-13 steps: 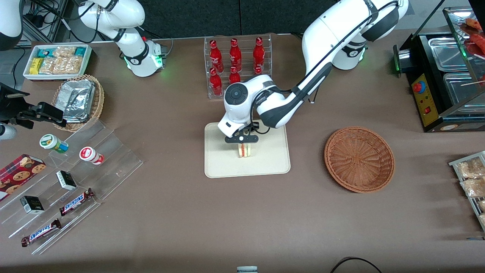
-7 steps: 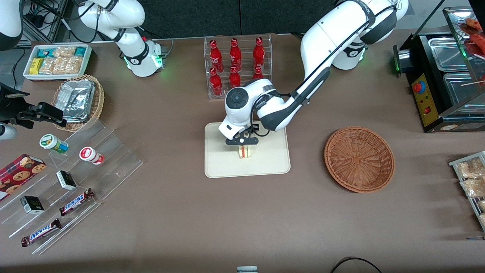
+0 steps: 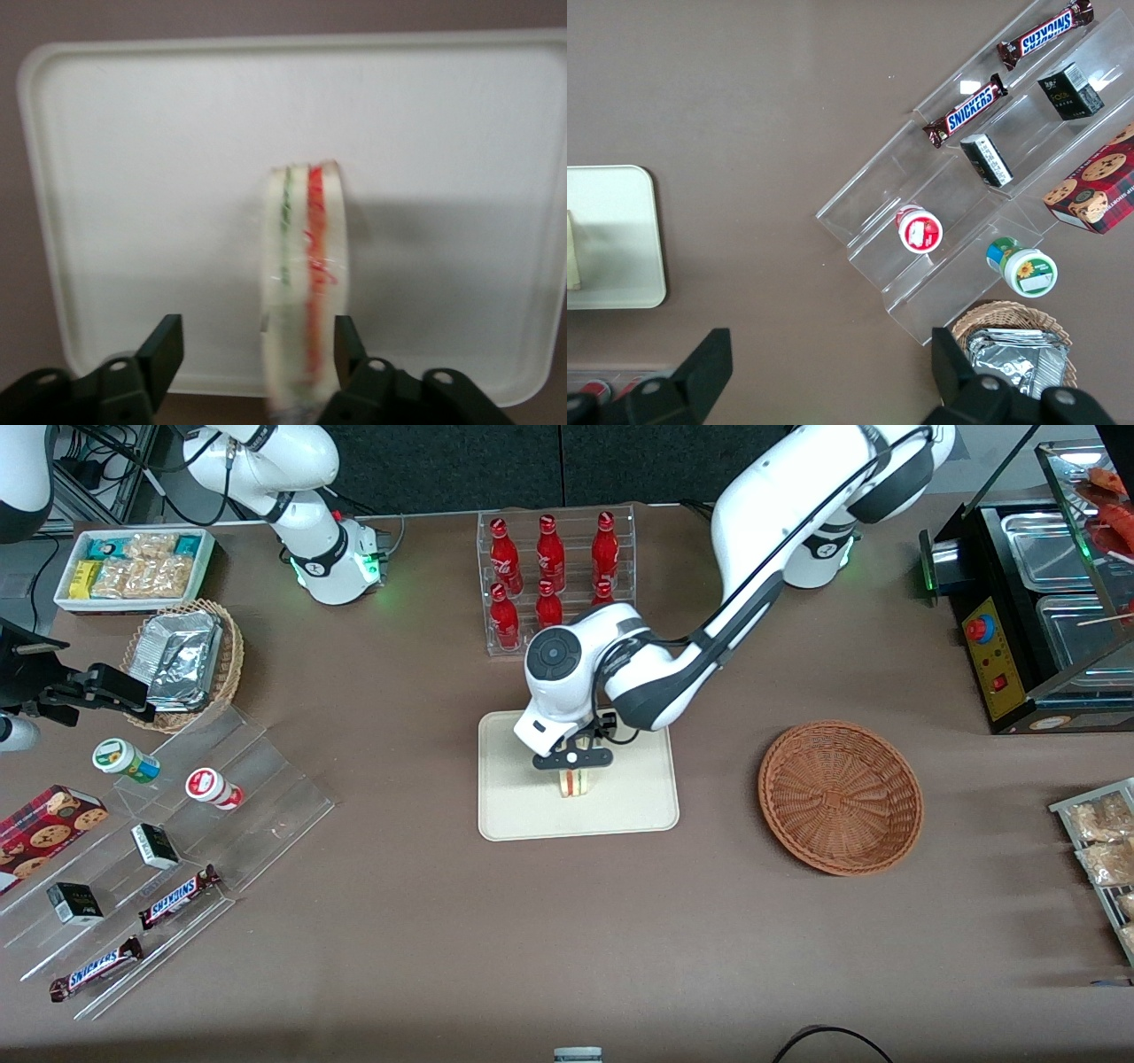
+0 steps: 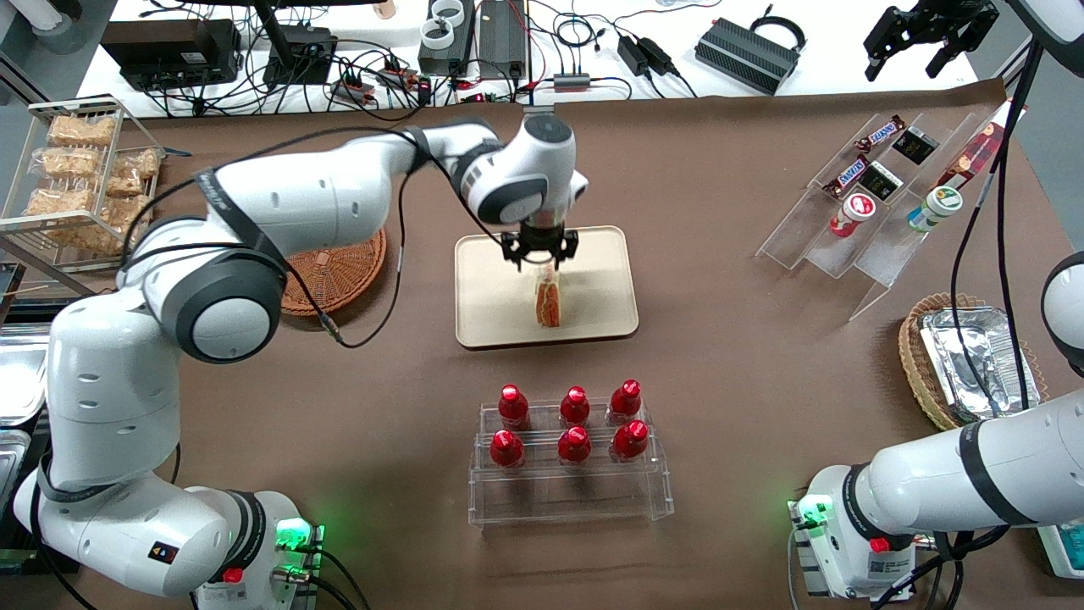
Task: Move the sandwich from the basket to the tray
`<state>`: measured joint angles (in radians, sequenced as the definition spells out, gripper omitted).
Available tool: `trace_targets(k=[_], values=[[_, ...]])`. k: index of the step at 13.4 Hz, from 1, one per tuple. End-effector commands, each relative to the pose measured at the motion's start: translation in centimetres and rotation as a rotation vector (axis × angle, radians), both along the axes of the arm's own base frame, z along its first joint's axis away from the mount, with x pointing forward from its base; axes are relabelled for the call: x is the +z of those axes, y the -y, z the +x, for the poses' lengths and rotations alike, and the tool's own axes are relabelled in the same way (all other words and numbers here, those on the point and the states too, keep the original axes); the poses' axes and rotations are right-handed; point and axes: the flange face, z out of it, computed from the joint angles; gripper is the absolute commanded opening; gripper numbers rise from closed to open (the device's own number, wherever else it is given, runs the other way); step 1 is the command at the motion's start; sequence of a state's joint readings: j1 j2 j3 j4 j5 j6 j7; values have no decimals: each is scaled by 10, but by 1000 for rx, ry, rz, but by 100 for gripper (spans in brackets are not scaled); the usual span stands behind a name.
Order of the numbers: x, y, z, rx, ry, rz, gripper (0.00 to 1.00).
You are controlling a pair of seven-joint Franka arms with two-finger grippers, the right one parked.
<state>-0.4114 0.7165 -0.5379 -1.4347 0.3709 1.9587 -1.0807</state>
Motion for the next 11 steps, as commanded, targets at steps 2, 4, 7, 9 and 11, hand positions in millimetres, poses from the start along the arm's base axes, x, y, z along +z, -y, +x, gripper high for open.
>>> trace_targets(k=[2,4,7,9,11], values=[[103,-48,23,142,37,15,99],[149,-81,32,199,40,13,99],[203,-148,45,248,24,59,99],[229,-196,54,213,-8,77,99],[255,-245,56,143,-57,78,99]])
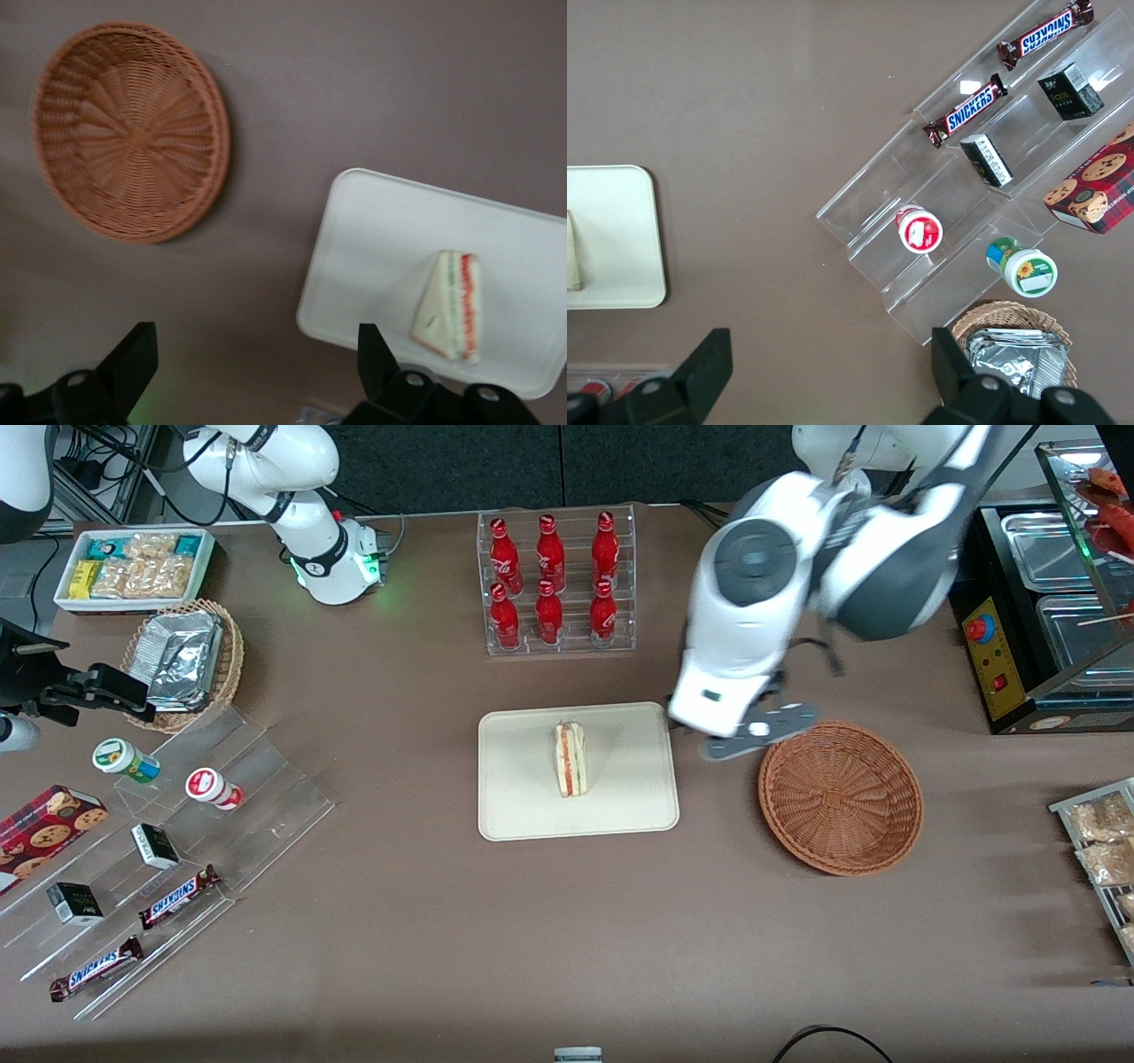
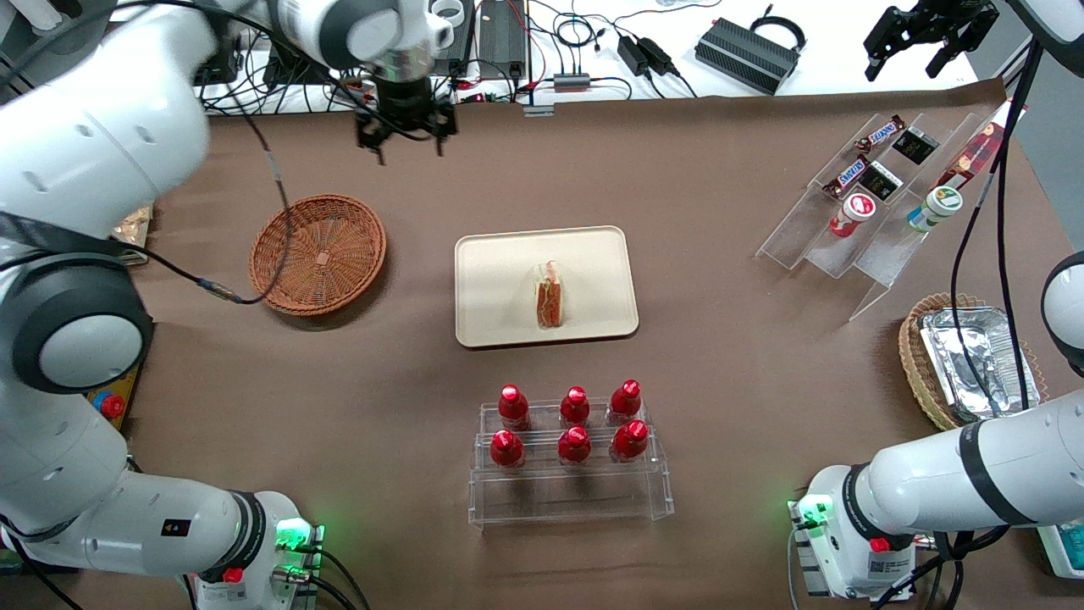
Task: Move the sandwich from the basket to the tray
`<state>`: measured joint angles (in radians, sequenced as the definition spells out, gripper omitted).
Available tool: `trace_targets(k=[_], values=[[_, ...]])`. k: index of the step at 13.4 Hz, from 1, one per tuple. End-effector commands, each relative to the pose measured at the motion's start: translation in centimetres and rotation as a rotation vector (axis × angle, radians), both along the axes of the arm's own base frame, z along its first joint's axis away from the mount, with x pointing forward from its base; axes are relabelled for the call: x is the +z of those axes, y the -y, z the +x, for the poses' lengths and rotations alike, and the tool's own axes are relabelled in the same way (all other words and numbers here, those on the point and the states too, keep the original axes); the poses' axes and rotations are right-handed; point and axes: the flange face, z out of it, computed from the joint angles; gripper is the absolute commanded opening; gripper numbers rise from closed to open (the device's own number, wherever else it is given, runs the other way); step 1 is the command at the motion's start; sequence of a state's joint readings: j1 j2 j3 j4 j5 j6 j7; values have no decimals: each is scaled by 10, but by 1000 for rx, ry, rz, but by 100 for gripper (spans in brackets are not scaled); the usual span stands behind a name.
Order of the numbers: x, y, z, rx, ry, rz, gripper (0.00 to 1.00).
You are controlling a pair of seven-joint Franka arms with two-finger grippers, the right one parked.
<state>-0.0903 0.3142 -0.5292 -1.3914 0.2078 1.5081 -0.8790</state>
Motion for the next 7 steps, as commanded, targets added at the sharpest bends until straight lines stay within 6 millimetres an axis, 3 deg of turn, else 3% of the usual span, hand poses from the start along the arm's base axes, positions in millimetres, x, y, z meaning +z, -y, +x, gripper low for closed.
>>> trace_targets(k=[1,3,5,7], values=[[30,-56,-5,-74,-51,-9,99],[44,-79,-7,-99,-62,-5,99],[58,-91,-20,-155,-92,13,99],[81,-137,-25,-204,-122,-6,99]])
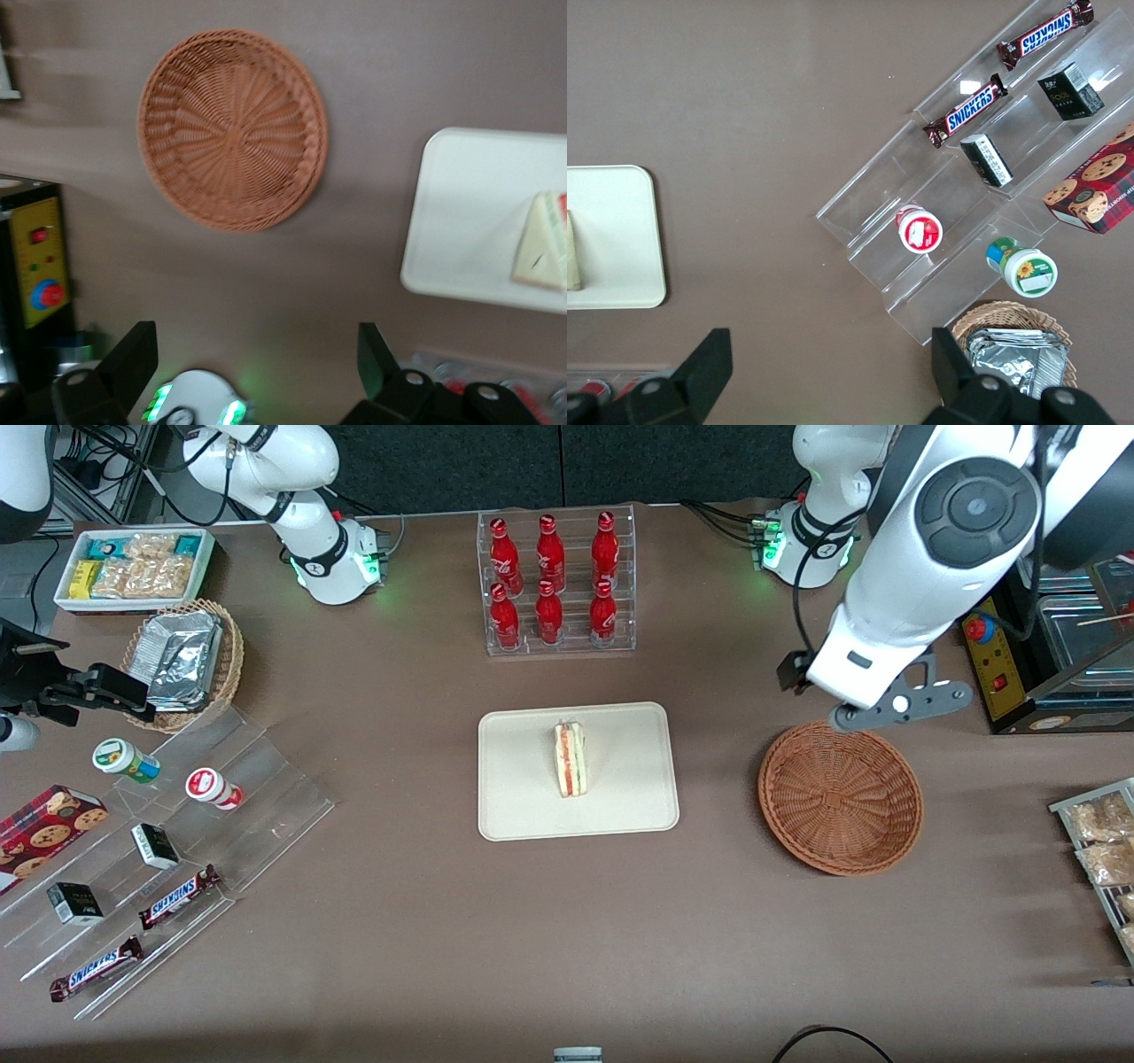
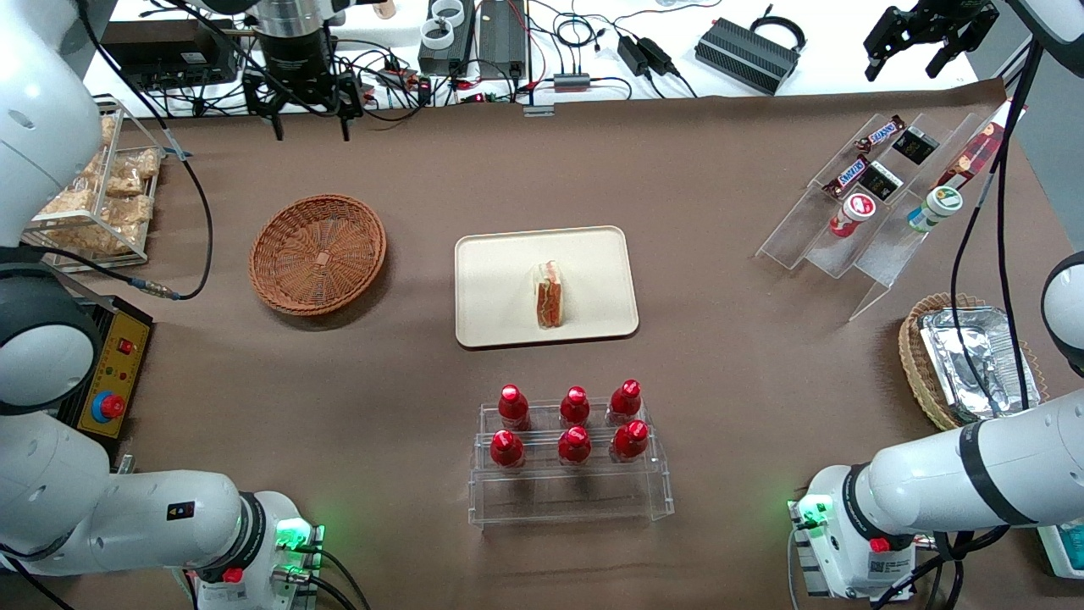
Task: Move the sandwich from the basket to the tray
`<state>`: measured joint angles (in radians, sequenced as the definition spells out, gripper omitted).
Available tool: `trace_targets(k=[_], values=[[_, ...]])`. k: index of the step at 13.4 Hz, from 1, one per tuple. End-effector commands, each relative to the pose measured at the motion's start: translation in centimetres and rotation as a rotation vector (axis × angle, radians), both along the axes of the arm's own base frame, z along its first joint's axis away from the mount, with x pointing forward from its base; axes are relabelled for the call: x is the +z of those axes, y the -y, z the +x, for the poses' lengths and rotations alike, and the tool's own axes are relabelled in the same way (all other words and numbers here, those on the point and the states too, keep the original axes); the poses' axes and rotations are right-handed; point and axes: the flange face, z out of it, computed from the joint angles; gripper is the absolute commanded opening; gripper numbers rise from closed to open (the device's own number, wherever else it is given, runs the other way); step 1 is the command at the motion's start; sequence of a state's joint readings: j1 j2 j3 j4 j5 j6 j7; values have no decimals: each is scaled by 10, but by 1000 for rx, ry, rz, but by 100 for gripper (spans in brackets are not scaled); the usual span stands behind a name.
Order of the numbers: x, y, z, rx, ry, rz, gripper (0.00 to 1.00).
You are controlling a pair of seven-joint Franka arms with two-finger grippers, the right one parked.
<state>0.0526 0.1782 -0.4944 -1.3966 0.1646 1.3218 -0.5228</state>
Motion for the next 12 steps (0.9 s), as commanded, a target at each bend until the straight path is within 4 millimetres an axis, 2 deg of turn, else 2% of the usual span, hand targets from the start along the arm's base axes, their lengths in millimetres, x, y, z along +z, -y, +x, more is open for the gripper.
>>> trace_targets(k=[1,2,3,7,9,12], values=[[35,-55,-21,-68,-34,-67,99],[41,-81,-23,-81,-43,-84,99],[46,-93,-28,-110,-46,-91,99],[54,-169,-38,-150,-53,-176,99],[58,-188,-42,-166,-47,-192,99],[53,-186,-36,-156,-53,-192,99]])
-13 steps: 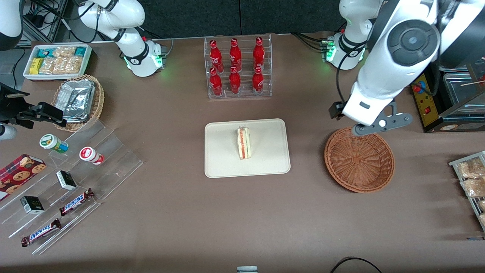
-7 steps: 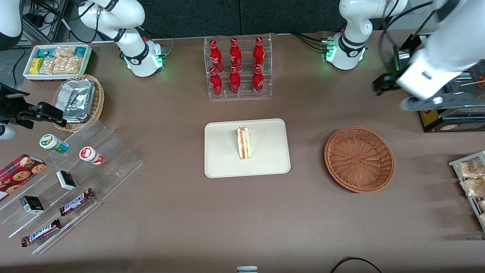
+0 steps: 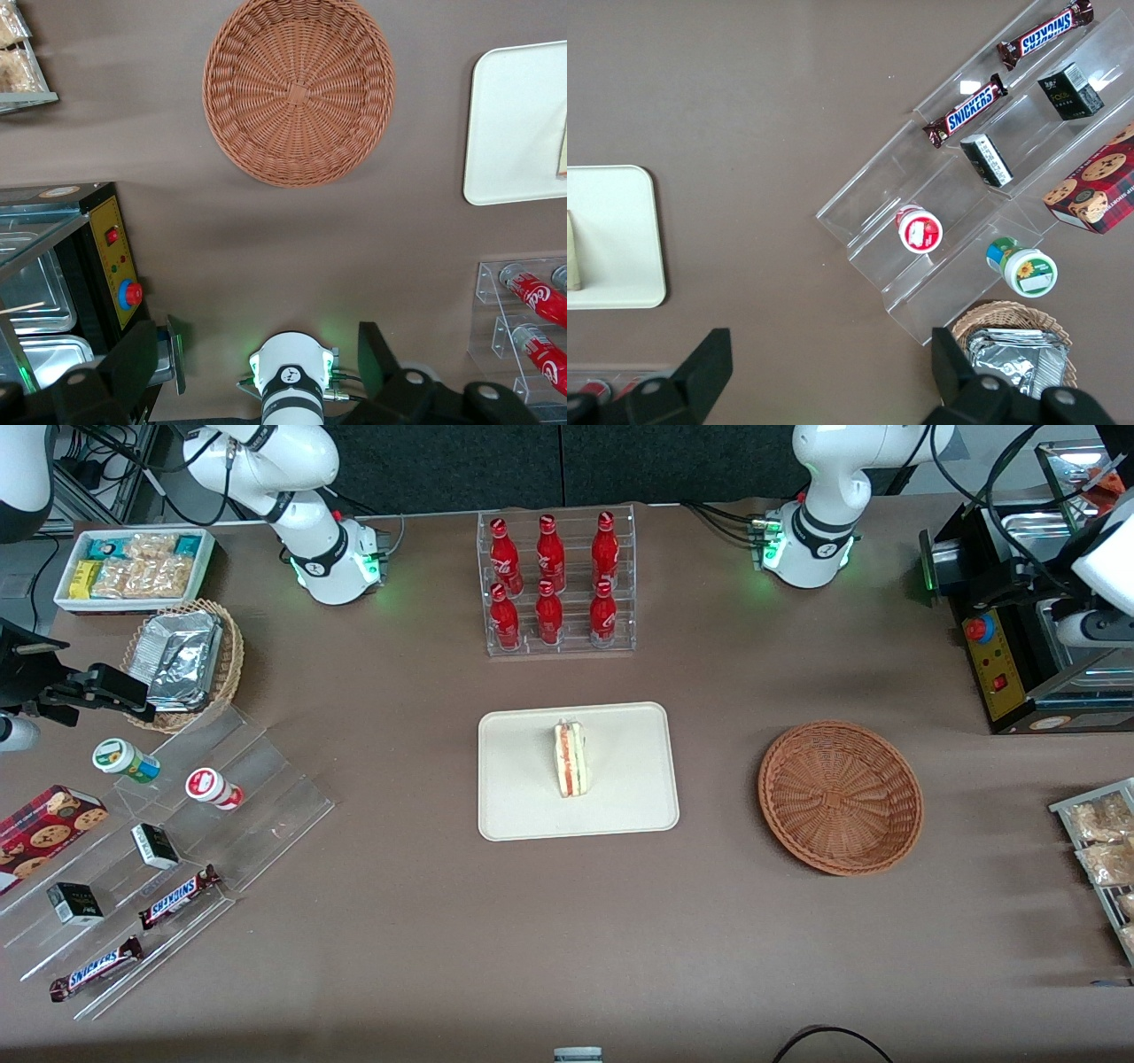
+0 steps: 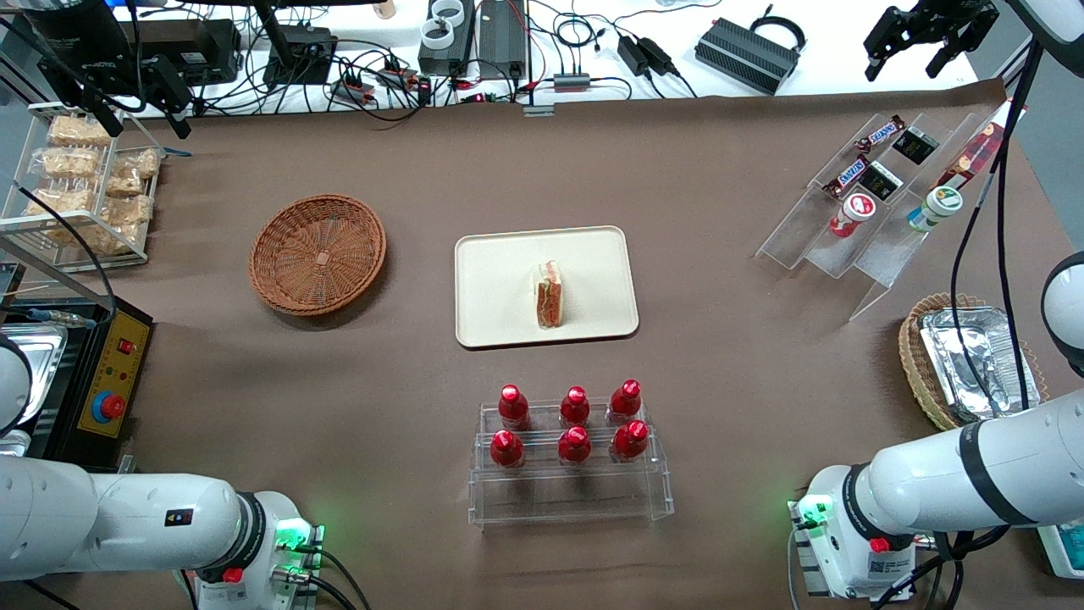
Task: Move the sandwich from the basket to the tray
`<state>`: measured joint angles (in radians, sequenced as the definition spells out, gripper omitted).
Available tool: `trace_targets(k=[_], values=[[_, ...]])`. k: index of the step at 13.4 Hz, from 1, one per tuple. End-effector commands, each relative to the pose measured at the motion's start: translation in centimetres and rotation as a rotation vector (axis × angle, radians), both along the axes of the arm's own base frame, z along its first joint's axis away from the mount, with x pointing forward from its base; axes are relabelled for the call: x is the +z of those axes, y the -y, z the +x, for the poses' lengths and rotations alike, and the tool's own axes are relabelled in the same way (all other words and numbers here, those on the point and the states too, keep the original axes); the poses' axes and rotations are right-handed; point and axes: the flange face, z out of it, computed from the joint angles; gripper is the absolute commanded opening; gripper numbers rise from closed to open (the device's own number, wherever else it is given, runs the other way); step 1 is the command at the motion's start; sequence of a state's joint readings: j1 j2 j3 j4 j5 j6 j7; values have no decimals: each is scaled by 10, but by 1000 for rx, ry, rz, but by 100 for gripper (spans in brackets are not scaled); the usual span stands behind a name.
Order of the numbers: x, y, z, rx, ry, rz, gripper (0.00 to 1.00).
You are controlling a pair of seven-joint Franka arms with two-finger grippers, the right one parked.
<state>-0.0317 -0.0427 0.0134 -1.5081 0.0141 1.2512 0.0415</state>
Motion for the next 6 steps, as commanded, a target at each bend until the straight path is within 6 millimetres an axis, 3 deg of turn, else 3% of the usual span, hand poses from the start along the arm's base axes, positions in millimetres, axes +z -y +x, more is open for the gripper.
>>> trace_targets(k=[1,6], values=[[-5,12,0,-23,-5,-2,99],[-12,23,23,13,1,19,99]])
